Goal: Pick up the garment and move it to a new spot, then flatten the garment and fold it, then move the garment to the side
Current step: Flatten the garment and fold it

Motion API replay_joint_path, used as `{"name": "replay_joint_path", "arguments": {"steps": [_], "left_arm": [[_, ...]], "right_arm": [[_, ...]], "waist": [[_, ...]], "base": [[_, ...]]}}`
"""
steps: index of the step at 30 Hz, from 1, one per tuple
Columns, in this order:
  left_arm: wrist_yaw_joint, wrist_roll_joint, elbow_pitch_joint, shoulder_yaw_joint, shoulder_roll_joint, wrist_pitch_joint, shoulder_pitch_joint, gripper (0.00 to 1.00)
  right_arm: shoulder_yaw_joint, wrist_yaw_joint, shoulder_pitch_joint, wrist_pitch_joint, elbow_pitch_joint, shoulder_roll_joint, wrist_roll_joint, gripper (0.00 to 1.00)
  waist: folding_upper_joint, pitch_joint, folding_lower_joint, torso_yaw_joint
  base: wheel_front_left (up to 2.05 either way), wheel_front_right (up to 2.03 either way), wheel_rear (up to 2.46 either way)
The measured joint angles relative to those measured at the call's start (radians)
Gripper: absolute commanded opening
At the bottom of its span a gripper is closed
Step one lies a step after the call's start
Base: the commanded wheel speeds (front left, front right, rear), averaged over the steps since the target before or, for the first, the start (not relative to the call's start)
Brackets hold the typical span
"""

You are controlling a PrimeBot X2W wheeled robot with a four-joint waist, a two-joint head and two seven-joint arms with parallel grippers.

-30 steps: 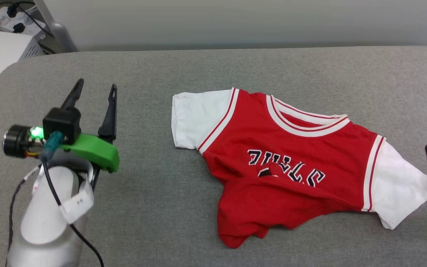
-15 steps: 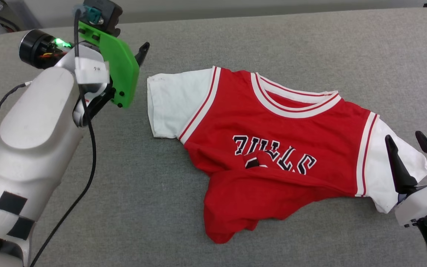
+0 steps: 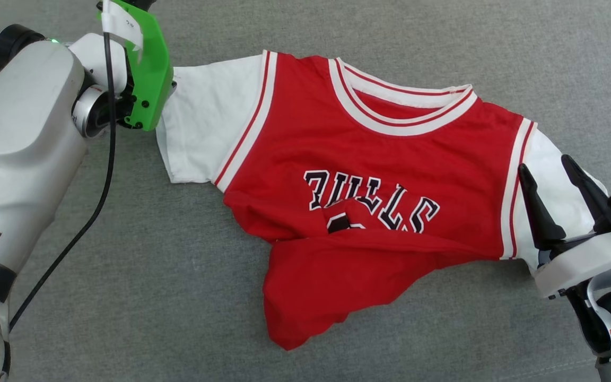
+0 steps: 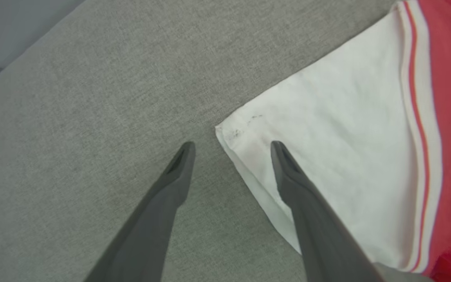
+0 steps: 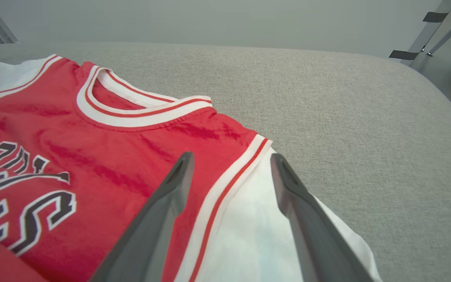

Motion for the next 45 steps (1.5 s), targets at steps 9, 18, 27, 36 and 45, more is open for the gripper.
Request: {"name": "replay_joint_path", "arguments": {"steps": [9, 18, 27, 36, 45], "left_arm": [[0.0, -0.094, 0.03, -0.091, 0.036, 0.018, -0.029, 1.0], [0.0, -0.151, 0.004, -0.159, 0.063, -0.17, -0.005, 0.0], [0.0, -0.167, -0.093, -0.193, 0.143, -0.389, 0.055, 0.0], [0.019, -0.164, -0.215, -0.202, 0.2, -0.479, 0.118, 0.0], [0.061, -0.146, -0.299, -0.199, 0.196, -0.489, 0.116, 0.0]], "right_arm": [[0.023, 0.0, -0.033, -0.045, 0.051, 0.006, 0.002, 1.0], [-0.03, 0.0, -0.032, -0.057, 0.065, -0.018, 0.02, 1.0], [-0.133, 0.0, -0.031, 0.021, -0.017, -0.125, 0.034, 1.0], [-0.041, 0.0, -0.066, 0.567, -0.05, -0.392, 0.278, 1.0], [0.098, 0.0, -0.25, 0.885, 0.086, -0.477, 0.377, 1.0]], "waist": [[0.0, 0.068, 0.0, -0.056], [0.0, 0.033, 0.0, -0.041], [0.0, -0.06, 0.0, 0.017], [0.0, -0.135, -0.0001, 0.12], [0.0, -0.117, -0.0001, 0.172]], "base": [[0.0, 0.0, 0.0], [0.0, 0.0, 0.0], [0.0, 0.0, 0.0], [0.0, 0.0, 0.0], [0.0, 0.0, 0.0]]}}
